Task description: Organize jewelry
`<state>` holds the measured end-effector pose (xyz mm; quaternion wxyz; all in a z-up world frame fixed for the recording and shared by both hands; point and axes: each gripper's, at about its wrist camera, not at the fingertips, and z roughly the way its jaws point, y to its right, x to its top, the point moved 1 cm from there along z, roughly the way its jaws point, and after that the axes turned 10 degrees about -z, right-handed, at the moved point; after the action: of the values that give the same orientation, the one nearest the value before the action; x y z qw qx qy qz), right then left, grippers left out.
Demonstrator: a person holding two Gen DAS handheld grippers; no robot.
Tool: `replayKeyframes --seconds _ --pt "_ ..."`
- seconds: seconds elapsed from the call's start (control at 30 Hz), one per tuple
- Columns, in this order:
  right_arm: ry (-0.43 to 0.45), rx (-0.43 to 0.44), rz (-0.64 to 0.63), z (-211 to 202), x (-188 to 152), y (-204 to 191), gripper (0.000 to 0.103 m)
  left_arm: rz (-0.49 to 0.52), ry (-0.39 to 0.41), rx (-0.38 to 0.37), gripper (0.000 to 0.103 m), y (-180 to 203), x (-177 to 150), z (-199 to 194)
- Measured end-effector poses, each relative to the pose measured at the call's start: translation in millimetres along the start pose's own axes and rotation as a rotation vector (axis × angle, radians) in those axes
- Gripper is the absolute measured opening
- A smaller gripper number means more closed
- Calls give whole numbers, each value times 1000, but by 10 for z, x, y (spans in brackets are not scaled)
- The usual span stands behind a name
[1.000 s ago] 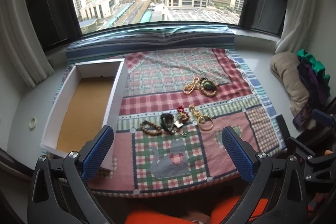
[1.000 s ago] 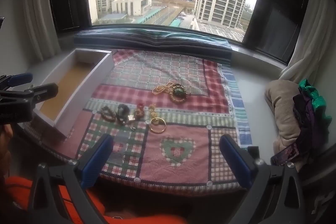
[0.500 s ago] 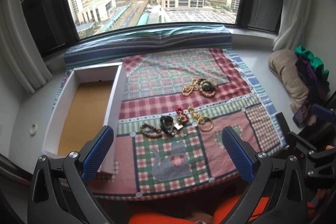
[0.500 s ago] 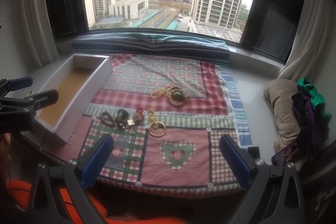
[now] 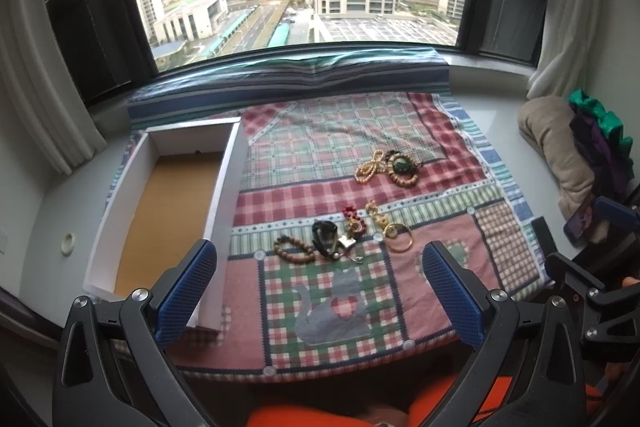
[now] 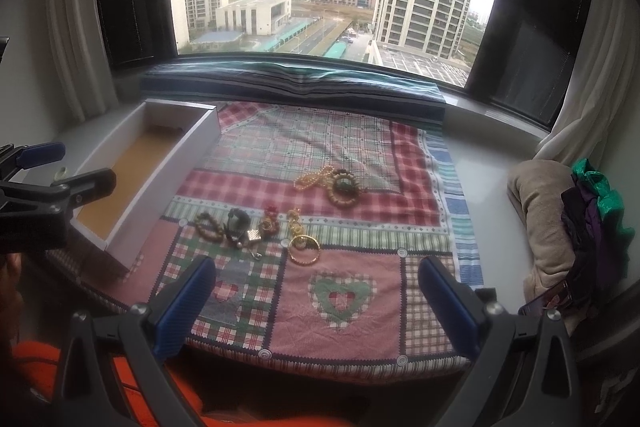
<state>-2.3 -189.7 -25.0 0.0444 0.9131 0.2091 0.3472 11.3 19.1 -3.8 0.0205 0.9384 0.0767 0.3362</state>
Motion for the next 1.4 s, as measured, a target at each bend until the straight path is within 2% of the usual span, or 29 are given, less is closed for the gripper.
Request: replayKeyframes --seconds 0.93,1.1,1.23,1.4 --pt "1 0 1 39 35 36 103 -1 -22 2 102 -17 40 103" --pt "2 1 5 68 58 53 103 -36 -25 -36 103 -77 53 101" --pt "8 1 8 64 40 72 103 -57 -7 -44 103 -114 74 74" --pt "2 7 22 92 29 79 103 -51 -25 -31 103 -110 78 130"
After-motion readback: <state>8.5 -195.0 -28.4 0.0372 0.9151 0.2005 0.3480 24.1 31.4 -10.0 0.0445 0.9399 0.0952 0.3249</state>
